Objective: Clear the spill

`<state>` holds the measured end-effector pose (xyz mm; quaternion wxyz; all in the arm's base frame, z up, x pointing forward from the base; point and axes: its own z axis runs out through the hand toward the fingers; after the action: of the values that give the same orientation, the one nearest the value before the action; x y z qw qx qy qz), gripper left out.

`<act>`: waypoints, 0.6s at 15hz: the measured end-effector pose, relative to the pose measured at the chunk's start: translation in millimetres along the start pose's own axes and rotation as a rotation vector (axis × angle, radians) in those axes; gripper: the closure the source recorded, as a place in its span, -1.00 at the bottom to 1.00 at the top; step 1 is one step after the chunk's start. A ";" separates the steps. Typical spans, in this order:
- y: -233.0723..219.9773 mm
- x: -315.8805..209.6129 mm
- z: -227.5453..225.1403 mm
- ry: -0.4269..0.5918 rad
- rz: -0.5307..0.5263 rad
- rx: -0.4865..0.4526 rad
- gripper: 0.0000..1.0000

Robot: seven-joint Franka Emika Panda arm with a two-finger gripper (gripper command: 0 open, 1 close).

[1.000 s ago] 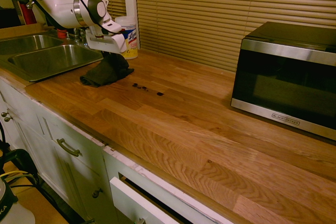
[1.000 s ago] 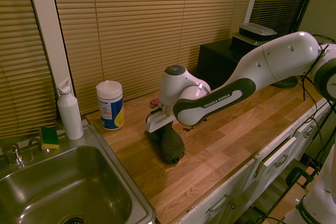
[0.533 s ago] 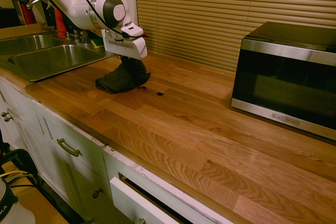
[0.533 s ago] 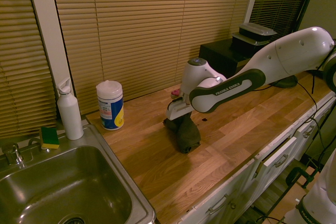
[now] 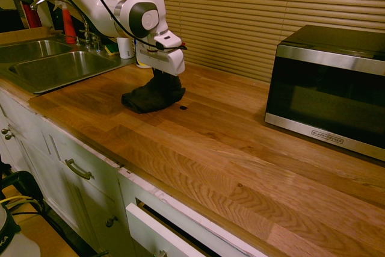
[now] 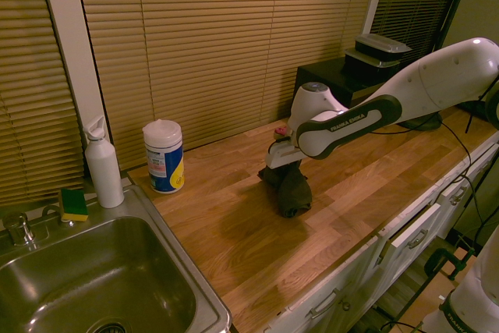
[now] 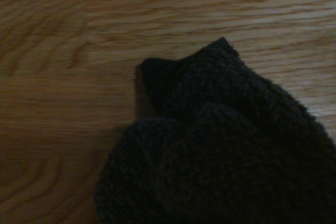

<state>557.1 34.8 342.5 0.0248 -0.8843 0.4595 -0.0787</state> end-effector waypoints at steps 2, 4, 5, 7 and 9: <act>17.9 22.6 0.4 -0.003 0.026 -0.002 1.00; 37.2 43.1 0.6 -0.009 0.056 0.001 1.00; 46.8 51.8 0.7 -0.012 0.071 0.004 1.00; 64.6 68.2 0.7 -0.016 0.098 0.009 1.00; 82.0 85.5 0.8 -0.020 0.119 0.013 1.00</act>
<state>539.2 -82.3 342.1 0.0398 -0.8559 0.5107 -0.0713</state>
